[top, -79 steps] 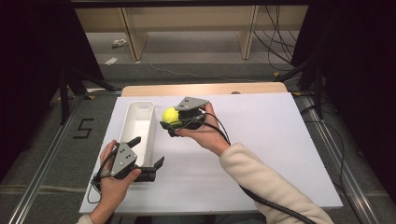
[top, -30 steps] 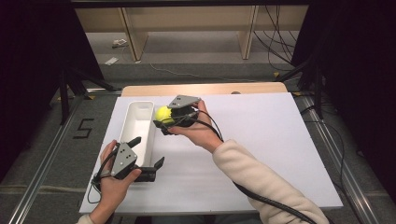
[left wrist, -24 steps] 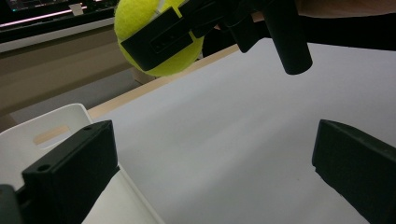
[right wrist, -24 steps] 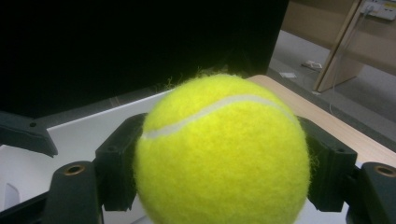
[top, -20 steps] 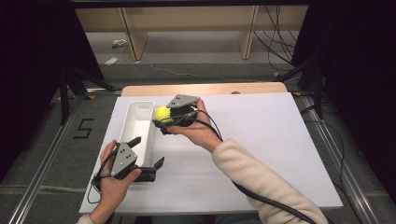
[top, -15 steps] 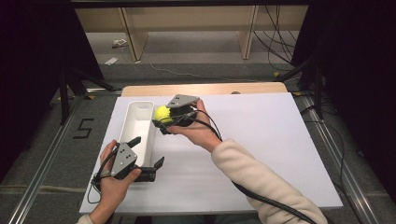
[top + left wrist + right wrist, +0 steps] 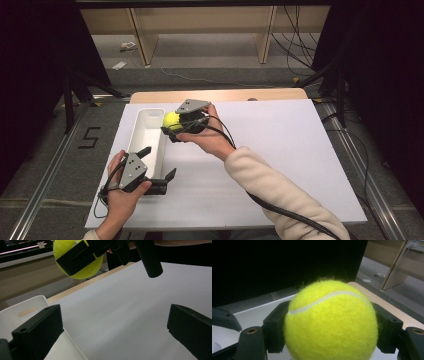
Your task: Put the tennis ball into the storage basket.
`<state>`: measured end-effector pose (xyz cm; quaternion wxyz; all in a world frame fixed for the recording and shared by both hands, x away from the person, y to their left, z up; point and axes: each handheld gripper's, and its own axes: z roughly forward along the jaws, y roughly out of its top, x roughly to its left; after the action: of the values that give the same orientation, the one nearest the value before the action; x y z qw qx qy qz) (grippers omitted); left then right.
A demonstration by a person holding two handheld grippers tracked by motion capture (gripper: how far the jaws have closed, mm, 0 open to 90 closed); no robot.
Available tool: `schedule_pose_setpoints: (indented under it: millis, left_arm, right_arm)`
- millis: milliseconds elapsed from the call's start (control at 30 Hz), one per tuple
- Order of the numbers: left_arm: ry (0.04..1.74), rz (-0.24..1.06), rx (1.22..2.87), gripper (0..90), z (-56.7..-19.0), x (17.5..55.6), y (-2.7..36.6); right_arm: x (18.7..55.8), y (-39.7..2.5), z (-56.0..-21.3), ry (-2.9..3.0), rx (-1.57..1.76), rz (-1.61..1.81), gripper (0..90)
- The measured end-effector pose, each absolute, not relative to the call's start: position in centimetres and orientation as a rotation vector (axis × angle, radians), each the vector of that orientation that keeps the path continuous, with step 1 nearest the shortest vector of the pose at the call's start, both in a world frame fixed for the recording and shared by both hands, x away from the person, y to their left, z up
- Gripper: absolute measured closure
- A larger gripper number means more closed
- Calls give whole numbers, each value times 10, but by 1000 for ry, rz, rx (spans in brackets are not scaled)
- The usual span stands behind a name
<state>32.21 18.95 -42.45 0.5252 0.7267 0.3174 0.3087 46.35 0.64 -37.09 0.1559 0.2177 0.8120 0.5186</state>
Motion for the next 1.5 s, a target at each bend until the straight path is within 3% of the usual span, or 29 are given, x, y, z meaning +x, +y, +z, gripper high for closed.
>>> schedule_pose_setpoints:
  millis: [1500]
  left_arm:
    - [763, 739, 1737, 0, -425, 322, 191]
  right_arm:
    - [470, 26, -372, 2352, 620, 1496, 272]
